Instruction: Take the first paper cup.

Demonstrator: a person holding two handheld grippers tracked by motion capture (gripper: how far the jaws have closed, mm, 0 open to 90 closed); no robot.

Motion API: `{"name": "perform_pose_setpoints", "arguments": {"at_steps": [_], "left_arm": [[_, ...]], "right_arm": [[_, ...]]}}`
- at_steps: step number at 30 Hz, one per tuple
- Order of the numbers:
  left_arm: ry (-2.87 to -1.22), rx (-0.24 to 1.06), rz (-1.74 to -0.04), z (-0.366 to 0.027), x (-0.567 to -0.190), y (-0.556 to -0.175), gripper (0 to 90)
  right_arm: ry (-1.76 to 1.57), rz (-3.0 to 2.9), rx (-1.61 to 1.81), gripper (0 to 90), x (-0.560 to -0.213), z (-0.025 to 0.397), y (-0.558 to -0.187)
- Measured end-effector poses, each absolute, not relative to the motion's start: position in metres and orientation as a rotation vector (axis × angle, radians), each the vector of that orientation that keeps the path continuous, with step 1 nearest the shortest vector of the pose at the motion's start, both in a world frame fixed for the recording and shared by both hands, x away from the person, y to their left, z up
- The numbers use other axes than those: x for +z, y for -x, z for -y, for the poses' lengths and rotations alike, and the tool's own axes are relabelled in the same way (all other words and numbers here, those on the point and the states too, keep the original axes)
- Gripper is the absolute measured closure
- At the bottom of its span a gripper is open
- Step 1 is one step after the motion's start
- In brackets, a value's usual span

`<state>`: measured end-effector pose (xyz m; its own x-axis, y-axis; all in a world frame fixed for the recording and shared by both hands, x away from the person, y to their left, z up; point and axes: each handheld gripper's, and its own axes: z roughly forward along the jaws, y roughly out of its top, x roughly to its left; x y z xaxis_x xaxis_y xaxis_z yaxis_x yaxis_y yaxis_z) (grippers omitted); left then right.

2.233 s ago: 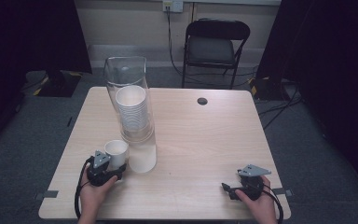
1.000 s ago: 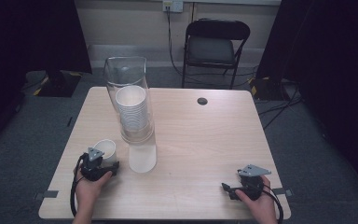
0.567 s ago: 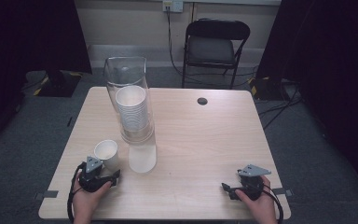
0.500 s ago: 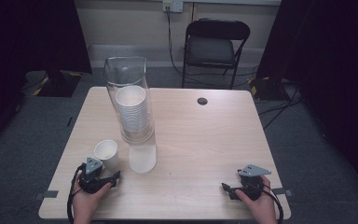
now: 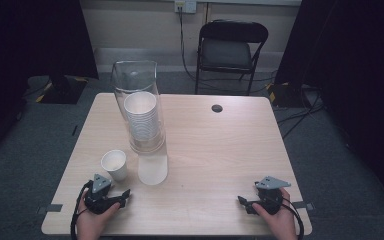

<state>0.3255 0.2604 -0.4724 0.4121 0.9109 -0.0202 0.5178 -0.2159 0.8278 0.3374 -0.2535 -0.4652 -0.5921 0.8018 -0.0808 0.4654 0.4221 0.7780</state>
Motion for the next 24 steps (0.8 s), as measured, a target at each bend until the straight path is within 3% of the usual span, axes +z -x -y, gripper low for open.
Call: {"name": "perform_pose_setpoints", "arguments": {"at_steps": [12, 24], "left_arm": [[-1.928, 0.583, -1.003, -0.225, -0.459, -0.337, 22.3], [-1.842, 0.566, -1.158, -0.232, -0.466, -0.371, 20.9]], "right_arm": [[-1.076, -2.237, 1.019, 12.8, -0.465, 0.254, -0.337], [-1.075, -2.237, 1.019, 12.8, -0.465, 0.254, -0.337]]}}
